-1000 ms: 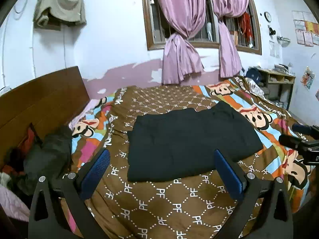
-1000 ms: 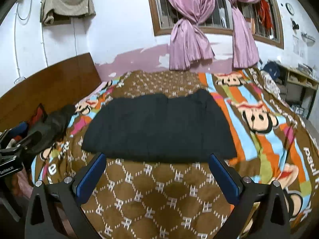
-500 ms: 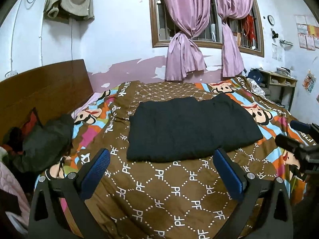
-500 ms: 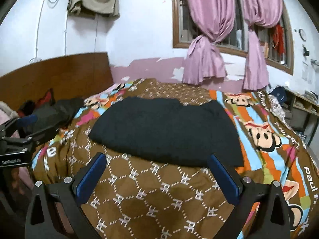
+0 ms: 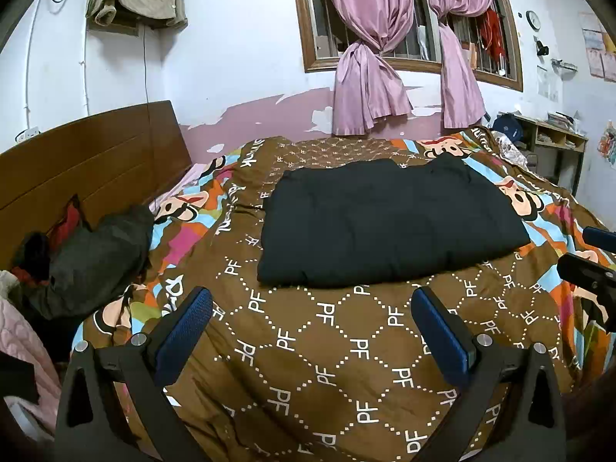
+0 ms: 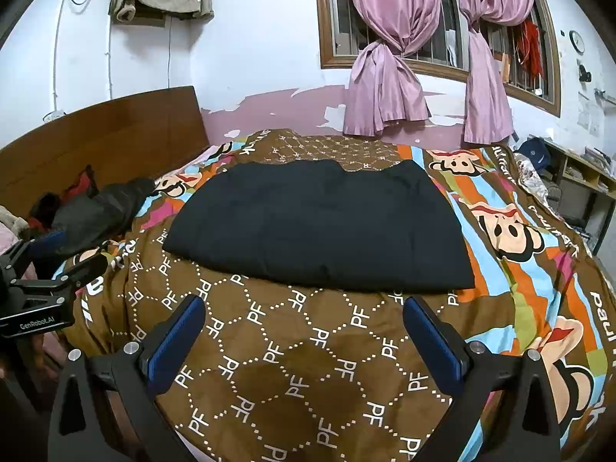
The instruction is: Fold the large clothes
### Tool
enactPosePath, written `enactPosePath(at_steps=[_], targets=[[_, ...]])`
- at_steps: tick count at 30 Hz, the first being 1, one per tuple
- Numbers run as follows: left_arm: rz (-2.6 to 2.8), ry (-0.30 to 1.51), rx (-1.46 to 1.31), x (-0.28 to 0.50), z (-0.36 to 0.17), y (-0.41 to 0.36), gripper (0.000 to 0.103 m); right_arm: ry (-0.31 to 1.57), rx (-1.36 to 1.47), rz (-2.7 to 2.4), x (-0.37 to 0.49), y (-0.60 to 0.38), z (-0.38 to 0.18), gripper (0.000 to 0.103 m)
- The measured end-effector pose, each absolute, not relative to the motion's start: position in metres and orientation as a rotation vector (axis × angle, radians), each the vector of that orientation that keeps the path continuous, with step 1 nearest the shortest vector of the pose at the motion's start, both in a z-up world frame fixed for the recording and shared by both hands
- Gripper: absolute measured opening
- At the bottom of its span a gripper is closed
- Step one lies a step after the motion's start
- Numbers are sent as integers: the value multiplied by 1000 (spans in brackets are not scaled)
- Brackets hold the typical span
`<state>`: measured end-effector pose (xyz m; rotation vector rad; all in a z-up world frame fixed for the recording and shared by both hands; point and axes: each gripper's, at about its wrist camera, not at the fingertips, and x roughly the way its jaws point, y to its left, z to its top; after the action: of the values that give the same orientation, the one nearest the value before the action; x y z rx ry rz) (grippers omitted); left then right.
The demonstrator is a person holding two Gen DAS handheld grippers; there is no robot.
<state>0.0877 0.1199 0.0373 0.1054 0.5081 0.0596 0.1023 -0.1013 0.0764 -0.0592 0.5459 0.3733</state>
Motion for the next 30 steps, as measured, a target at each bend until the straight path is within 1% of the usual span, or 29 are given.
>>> enactPosePath(at_steps=[30], targets=[[43, 527, 121, 89, 32, 124, 101, 558, -81, 368, 101, -98, 75, 103]])
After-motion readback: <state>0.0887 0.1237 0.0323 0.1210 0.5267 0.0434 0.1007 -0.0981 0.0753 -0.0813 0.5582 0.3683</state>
